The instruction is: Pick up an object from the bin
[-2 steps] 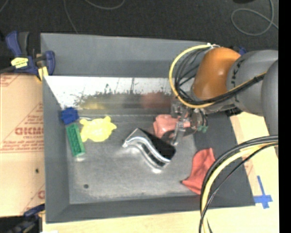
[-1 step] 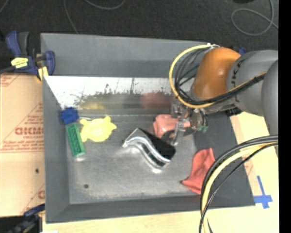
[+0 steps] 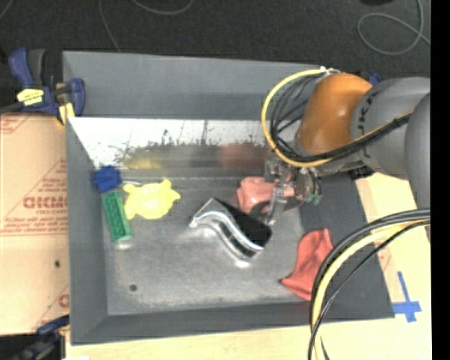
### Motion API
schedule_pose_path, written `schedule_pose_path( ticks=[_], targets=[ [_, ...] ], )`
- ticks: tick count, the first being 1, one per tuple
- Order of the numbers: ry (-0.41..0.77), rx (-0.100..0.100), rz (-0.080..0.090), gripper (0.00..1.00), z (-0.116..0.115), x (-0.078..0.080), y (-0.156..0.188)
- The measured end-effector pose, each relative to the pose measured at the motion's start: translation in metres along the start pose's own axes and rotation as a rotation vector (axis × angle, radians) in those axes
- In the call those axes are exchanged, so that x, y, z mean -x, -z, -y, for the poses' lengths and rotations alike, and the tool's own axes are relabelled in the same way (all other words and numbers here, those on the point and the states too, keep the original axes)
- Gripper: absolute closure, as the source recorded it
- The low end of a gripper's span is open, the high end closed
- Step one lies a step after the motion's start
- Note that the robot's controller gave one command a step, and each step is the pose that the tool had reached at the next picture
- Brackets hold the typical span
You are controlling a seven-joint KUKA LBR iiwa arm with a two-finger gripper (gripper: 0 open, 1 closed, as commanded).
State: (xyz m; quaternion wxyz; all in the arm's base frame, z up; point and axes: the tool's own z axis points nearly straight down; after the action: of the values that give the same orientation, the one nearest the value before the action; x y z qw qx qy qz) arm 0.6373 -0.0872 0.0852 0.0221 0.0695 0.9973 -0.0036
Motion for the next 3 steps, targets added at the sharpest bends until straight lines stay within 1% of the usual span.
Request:
schedule_pose_path(
  ticks=[3],
  targets=[
    [0.002, 0.0, 0.0, 1.0, 0.0, 0.0, 0.0]
  ],
)
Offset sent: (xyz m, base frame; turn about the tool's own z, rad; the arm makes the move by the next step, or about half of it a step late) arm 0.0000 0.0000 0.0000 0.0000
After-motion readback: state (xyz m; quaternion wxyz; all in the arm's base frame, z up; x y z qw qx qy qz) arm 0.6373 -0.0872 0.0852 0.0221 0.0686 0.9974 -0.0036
